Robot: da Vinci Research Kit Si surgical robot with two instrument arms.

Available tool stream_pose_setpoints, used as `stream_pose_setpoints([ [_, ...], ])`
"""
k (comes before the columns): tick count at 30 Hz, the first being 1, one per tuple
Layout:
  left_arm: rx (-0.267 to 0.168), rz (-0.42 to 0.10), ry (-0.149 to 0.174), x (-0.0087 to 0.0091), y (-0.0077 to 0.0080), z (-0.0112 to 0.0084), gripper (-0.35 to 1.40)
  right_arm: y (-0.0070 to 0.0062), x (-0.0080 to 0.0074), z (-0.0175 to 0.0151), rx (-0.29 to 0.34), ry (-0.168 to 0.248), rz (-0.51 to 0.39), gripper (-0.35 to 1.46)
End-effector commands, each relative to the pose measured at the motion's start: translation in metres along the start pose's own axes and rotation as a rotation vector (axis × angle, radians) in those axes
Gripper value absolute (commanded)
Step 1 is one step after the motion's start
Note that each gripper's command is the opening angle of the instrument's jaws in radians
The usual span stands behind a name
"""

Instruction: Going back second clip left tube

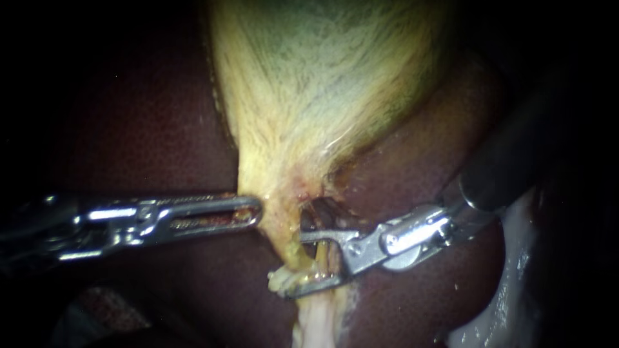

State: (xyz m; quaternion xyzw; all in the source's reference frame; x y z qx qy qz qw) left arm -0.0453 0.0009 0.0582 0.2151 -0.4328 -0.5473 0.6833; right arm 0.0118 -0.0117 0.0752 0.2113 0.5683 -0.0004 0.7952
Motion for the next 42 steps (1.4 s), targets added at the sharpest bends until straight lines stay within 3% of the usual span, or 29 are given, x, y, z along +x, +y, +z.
stream_pose_setpoints([
  [1,0.001,0.000,0.000,0.0000,0.0001,0.0000,-0.35,0.0000,0.0001,-0.0005,-0.001,0.001,0.003,0.60],
  [9,0.001,0.001,0.000,0.0001,0.0005,0.0002,-0.35,0.0001,0.0021,-0.0056,-0.025,0.002,-0.003,0.60],
  [19,0.001,0.002,-0.001,0.0002,0.0008,0.0006,-0.35,-0.0001,0.0044,-0.0106,-0.015,0.006,-0.078,0.60],
  [25,0.002,0.002,-0.003,0.0001,0.0013,0.0012,-0.35,-0.0006,0.0048,-0.0115,-0.017,0.005,-0.118,0.60],
  [34,-0.005,0.004,-0.001,0.0003,0.0013,0.0021,-0.35,-0.0004,0.0049,-0.0126,-0.022,0.003,-0.154,0.60],
  [42,-0.019,0.011,0.012,0.0011,0.0025,0.0048,-0.35,-0.0003,0.0050,-0.0134,-0.025,0.002,-0.156,0.60],
])
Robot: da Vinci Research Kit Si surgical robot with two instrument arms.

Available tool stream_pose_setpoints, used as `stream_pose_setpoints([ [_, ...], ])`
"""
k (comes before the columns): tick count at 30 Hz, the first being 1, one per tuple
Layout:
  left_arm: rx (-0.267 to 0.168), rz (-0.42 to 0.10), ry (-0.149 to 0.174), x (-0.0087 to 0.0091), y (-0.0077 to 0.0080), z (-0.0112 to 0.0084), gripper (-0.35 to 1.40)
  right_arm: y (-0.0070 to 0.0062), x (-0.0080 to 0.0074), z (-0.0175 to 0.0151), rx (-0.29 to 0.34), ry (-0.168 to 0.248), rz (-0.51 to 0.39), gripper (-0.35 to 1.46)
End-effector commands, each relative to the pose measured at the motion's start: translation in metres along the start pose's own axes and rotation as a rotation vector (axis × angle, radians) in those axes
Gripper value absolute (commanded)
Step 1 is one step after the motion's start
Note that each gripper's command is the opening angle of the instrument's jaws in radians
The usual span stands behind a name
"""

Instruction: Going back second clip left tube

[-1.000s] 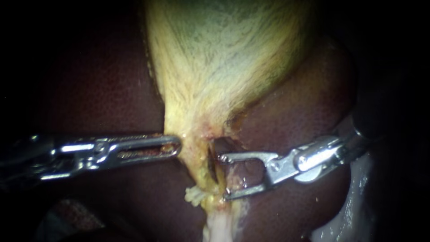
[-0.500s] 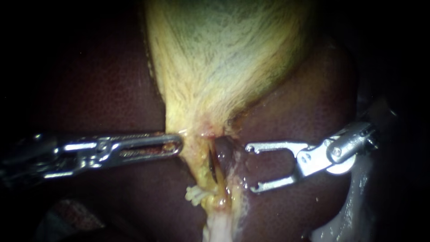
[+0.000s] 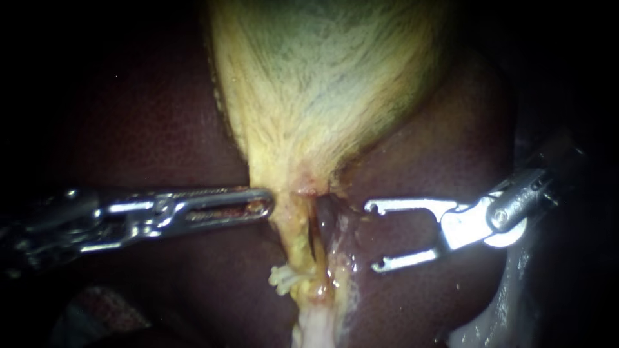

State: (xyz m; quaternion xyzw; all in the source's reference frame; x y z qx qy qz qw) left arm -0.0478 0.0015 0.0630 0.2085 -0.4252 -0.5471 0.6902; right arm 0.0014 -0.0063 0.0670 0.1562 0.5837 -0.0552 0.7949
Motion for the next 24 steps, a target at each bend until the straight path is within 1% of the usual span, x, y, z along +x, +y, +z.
stream_pose_setpoints([
  [1,-0.001,0.001,0.004,0.0001,0.0001,0.0003,-0.35,0.0000,0.0000,0.0000,0.000,0.001,0.001,0.60],
  [5,-0.002,0.005,0.013,0.0006,0.0003,0.0013,-0.35,-0.0001,0.0000,-0.0001,-0.001,0.000,0.001,0.60],
  [10,0.004,0.003,0.027,0.0013,0.0001,0.0023,-0.35,-0.0001,0.0000,-0.0001,-0.001,0.000,0.001,0.60],
  [11,0.004,-0.002,0.030,0.0014,0.0001,0.0024,-0.35,-0.0001,0.0000,-0.0001,-0.001,0.000,0.001,0.60],
  [24,0.008,-0.006,0.033,0.0015,0.0003,0.0026,-0.35,-0.0003,0.0001,-0.0002,-0.001,0.000,0.001,0.60],
])
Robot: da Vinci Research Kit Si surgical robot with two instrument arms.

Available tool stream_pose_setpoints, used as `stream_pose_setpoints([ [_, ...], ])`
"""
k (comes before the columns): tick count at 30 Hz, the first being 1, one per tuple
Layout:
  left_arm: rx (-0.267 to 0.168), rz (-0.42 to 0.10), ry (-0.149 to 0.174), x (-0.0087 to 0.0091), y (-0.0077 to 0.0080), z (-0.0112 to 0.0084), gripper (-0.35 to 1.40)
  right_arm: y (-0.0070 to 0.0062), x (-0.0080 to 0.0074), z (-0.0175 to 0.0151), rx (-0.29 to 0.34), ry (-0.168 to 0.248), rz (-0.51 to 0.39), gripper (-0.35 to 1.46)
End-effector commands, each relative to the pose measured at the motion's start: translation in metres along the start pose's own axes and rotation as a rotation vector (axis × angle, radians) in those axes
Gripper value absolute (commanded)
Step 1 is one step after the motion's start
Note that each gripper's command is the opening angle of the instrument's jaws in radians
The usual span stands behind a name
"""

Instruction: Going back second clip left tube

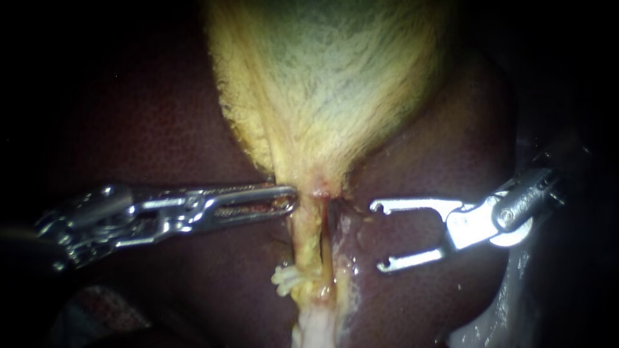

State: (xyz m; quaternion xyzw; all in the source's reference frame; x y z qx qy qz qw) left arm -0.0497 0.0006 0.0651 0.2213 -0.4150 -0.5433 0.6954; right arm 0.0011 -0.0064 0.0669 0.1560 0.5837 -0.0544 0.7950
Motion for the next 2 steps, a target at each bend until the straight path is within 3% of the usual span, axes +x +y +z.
stream_pose_setpoints([
  [1,0.001,-0.002,-0.001,0.0000,0.0001,0.0000,-0.35,-0.0001,0.0001,0.0000,0.000,0.000,0.000,0.60],
  [2,0.001,-0.002,0.000,0.0000,0.0002,0.0000,-0.35,-0.0001,0.0001,0.0000,0.000,0.000,0.000,0.60],
])
